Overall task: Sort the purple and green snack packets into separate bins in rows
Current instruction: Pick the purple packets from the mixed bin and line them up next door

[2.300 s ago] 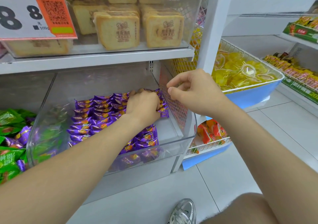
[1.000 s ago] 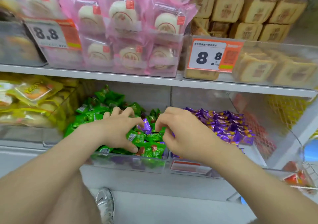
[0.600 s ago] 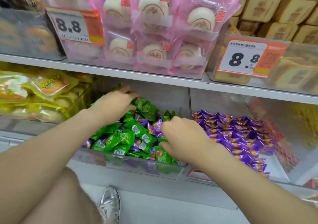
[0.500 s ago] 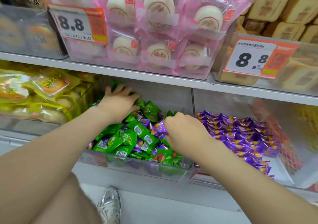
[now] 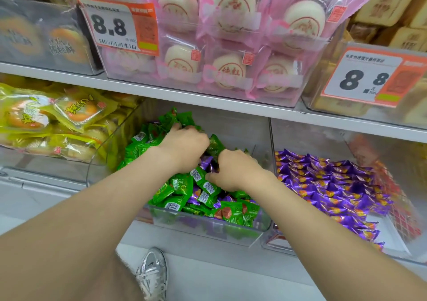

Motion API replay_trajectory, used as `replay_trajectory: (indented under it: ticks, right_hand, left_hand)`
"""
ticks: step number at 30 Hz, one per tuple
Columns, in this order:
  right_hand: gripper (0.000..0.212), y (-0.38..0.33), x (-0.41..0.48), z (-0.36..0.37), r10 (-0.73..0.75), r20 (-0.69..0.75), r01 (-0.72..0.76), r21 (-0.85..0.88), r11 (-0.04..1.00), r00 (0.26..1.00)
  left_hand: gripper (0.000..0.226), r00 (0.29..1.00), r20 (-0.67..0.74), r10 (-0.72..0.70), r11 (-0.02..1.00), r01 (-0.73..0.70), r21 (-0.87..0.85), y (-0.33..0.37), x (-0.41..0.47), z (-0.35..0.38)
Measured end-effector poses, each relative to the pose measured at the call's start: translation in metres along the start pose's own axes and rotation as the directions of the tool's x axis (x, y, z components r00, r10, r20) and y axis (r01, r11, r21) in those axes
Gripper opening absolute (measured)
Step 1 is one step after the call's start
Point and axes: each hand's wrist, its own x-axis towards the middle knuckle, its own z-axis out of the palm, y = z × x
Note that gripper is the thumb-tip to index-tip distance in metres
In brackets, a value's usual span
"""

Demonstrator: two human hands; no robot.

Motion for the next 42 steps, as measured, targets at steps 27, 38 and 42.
replay_trajectory:
  ticks: [27,38,42]
  right_hand:
    - [0.014,0.026,-0.083,-0.027,0.054,-0.600,0.278,0.446,0.851,0.798]
    - [0.041,0.070,-0.114,-0.038,0.238,-0.362,0.223,0.859,0.461,0.901]
    - [0.051,0.084,-0.122,-0.036,0.146,-0.438,0.260,0.735,0.626,0.887]
  left_hand:
    - [0.019,0.990,0.122,-0.075,-0.054,0.118,-0.992,0.047,-0.059,-0.059]
    - [0.015,0.974,0.104,-0.200,0.020,0.110,-0.994,0.069,-0.058,-0.067]
    - [0.024,0.968,-0.072,-0.239,0.348,0.016,-0.937,0.091,-0.057,-0.070]
